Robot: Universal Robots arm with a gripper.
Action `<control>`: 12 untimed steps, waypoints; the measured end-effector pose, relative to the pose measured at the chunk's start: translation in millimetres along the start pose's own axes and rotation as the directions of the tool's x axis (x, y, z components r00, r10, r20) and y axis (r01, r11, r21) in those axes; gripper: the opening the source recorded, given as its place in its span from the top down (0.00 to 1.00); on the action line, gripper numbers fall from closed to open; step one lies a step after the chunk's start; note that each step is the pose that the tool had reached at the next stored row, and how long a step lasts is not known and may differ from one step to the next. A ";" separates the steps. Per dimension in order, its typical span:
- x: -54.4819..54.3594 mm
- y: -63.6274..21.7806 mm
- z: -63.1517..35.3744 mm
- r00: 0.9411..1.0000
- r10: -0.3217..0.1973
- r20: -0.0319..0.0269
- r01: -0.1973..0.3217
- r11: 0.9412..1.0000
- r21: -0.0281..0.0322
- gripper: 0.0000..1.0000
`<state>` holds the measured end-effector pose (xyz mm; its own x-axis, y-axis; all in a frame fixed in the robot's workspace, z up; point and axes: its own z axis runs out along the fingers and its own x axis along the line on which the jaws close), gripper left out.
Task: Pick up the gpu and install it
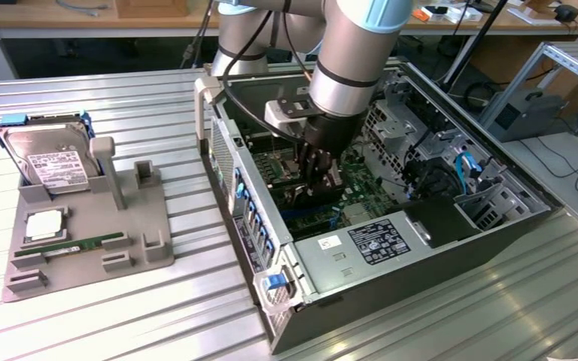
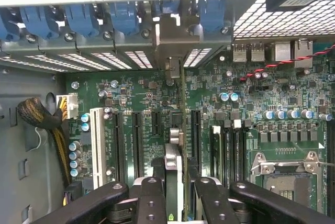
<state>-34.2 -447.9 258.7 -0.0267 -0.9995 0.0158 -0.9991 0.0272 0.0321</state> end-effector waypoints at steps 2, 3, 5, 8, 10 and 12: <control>0.0 0.0 0.1 1.000 0.000 0.000 0.000 1.000 0.000 0.73; 0.0 0.0 0.1 1.000 0.000 0.000 0.000 1.000 0.000 0.73; 0.0 0.0 -0.1 1.000 0.000 -0.001 0.000 1.000 0.000 0.73; 0.1 0.0 0.0 1.000 0.000 -0.001 0.000 1.000 0.000 0.73; 0.0 0.0 1.4 1.000 0.000 0.000 0.000 1.000 0.000 0.73; 0.1 0.0 2.4 1.000 0.000 -0.001 0.000 1.000 0.000 0.73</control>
<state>-34.3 -448.0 256.3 -0.0267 -0.9995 0.0168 -0.9991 0.0273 0.0324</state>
